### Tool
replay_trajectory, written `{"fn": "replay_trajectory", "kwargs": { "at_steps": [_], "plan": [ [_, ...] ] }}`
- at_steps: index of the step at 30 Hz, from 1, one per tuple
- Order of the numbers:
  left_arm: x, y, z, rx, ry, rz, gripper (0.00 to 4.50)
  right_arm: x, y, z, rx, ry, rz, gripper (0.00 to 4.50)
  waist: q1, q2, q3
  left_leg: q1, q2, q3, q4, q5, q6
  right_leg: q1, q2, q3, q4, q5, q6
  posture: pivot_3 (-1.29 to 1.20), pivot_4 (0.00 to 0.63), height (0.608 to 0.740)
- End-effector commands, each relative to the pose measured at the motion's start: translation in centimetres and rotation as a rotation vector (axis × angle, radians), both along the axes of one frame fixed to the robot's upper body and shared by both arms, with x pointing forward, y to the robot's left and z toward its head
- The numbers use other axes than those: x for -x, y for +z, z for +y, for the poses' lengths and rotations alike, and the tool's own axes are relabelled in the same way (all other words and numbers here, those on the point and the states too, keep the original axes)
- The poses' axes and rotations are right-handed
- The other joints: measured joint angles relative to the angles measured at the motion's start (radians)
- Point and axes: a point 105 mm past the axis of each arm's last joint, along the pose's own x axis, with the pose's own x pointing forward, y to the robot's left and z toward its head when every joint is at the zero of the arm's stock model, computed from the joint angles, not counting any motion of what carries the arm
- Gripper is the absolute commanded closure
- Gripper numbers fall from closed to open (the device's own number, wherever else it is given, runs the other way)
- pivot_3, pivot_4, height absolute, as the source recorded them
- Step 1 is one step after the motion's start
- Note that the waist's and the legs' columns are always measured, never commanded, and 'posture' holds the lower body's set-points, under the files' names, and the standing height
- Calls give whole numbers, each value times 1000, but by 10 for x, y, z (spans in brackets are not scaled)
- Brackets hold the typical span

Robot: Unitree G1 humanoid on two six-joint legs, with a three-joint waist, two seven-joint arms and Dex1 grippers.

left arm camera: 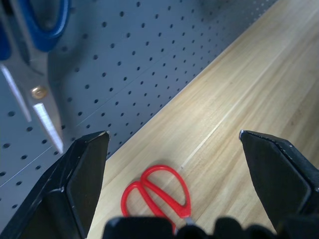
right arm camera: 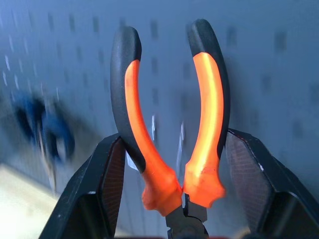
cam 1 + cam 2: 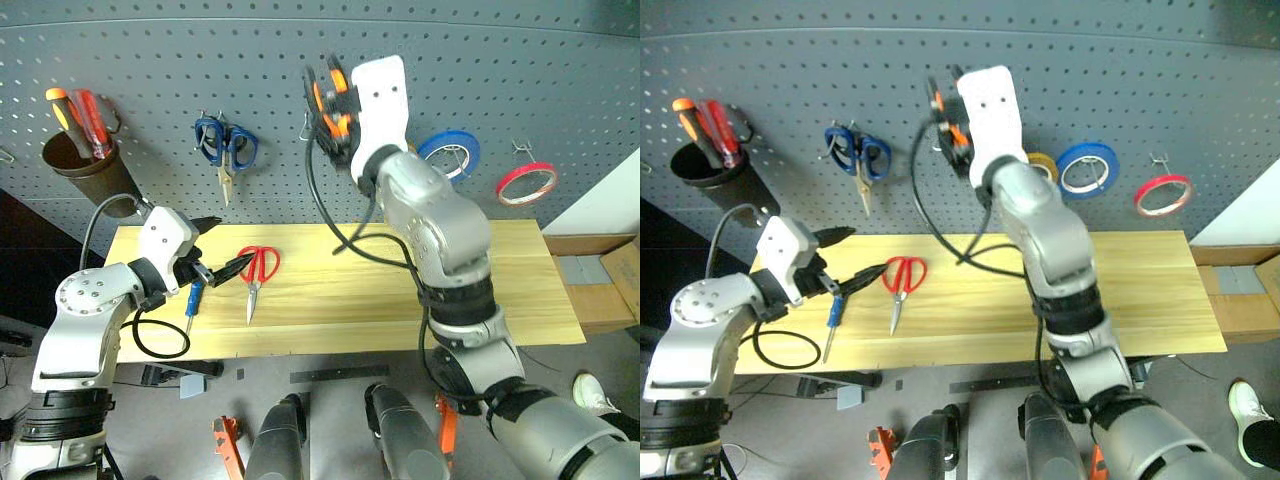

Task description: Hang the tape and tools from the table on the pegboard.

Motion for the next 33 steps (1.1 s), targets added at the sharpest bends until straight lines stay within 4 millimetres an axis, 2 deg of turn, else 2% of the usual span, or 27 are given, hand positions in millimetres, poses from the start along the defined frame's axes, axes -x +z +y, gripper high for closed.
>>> {"fn": "replay_trajectory", "kwargs": {
  "at_steps": [1, 5, 8, 15, 30, 33],
  "plan": [
    [2, 19, -4, 2, -6, -75, 0, 5, 38, 5, -87, 16, -128, 1953, 6, -2, -3, 0, 0, 0, 0, 0, 0, 0, 0, 0, 0, 0, 0, 3, 167, 740],
    [0, 22, -9, 9, -16, -85, 0, 0, 55, 10, -118, 13, -187, 1953, 14, -6, -10, 0, 0, 3, 0, 0, 0, 0, -1, 0, 0, 0, 0, 6, 165, 740],
    [-3, 23, -15, 14, -33, -92, 0, -4, 59, 12, -118, -1, -223, 1953, 15, -6, -13, 0, 0, 4, 1, 1, -1, 0, -1, -1, 0, 1, -1, 5, 166, 740],
    [-13, 24, -33, 15, -86, -104, 0, -27, 23, 8, -29, -81, -268, 1956, 16, -8, -23, 0, 0, 6, 1, 1, -1, 0, 0, -1, 1, 2, -3, 2, 174, 740],
    [-19, 20, -43, 9, -122, -95, 0, -36, -26, 6, 80, -112, -154, 1962, 16, -9, -26, 0, 0, 5, 1, 2, -2, 0, 1, -2, 2, 2, -3, -16, 185, 740],
    [-19, 18, -44, 7, -126, -89, 0, -39, -36, 3, 105, -123, -114, 959, 17, -9, -26, 0, 0, 4, 2, 2, -2, 1, 1, -2, 1, 2, -3, -19, 187, 740]
  ]
}}
